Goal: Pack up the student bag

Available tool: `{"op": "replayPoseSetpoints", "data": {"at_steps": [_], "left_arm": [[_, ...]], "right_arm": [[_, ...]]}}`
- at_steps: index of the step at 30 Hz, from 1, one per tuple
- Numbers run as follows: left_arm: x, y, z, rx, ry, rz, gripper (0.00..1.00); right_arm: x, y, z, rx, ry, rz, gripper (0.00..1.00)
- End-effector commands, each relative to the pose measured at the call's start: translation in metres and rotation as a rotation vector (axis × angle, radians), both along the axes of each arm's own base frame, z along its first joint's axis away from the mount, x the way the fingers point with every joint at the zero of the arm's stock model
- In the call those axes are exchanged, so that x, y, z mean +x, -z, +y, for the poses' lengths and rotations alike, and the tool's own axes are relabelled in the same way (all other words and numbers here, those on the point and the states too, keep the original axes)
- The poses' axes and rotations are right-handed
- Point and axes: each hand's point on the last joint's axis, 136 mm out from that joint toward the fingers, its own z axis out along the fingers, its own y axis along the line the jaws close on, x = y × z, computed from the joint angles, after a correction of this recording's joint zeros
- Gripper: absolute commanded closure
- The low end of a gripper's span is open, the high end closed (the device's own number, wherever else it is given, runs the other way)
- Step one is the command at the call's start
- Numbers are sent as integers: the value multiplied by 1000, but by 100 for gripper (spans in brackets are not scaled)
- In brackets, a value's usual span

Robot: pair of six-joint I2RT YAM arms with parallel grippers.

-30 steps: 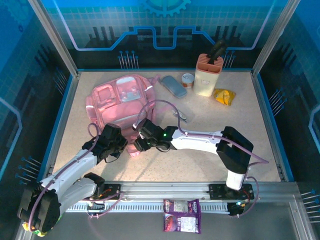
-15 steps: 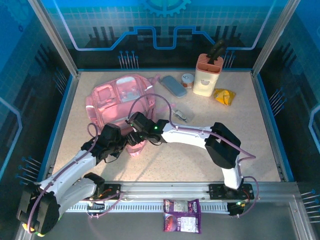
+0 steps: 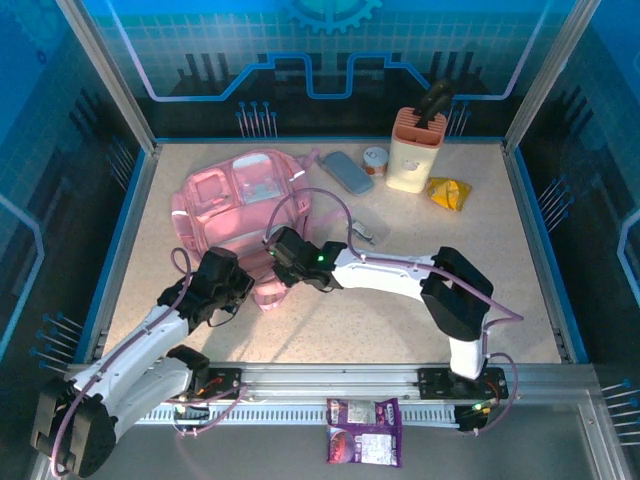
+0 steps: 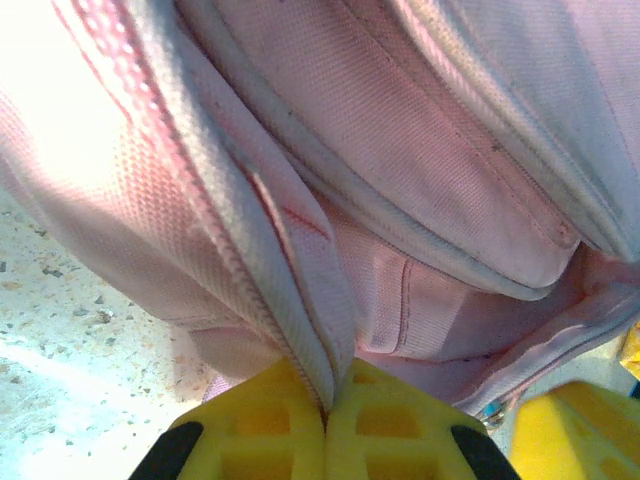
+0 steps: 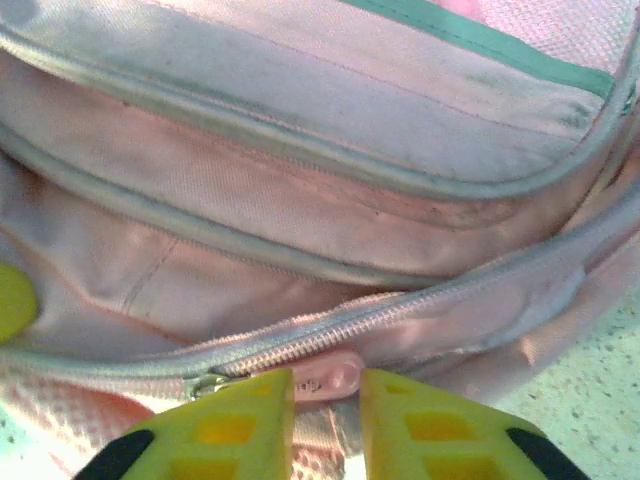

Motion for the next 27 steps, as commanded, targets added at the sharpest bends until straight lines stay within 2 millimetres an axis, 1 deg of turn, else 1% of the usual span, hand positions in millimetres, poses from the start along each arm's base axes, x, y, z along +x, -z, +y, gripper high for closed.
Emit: {"op": "replayPoseSetpoints", "data": {"at_steps": [1,3,4,5,6,8,9,11,13,15,16,17,19,21,23,25,26,27], "left_arm": [[20,-38,-11,-39,23,-125,100],[21,-39,-11,-35,26,-124,100],[21,-39,-12,-35,27,-125,100],[21,-40,-12,-35,29,-127,100],[21,-41,-12,-32,31,-130,100],[22,-44,-12,-25,43,-138,100],[21,-44,-11,-16,47,-136,100],[20,-48,-9,3,54,-139,100],[20,-52,-8,23,74,-153,100],[16,-52,-1,66,83,-136,100],[14,-52,4,84,86,-124,98],[10,-50,10,102,78,-103,94],[5,-48,22,133,66,-82,83],[0,-47,35,148,44,-59,69],[-3,-52,40,145,42,-65,62],[-6,-57,42,144,38,-69,55],[-7,-58,41,131,35,-67,53],[-8,-60,38,109,31,-66,52]], "right_arm": [[-3,-10,-1,75,-6,41,80],[-9,-16,4,126,-37,64,84],[-12,-19,6,145,-53,73,84],[-16,-23,10,171,-83,80,83],[-18,-27,11,196,-104,94,77],[-19,-33,11,239,-137,129,70],[-19,-35,9,253,-160,146,64],[-18,-34,2,260,-184,197,59],[-23,-37,-2,286,-239,233,52],[-25,-40,-8,312,-271,259,43],[-25,-40,-10,318,-280,272,41],[-23,-39,-13,320,-282,282,40],[-22,-33,-14,319,-290,301,36],[-21,-29,-7,327,-303,330,34],[-13,-21,-3,319,-270,341,32],[-6,-16,1,320,-250,351,29],[-2,-14,3,318,-236,354,28],[0,-12,5,315,-226,362,28]]}}
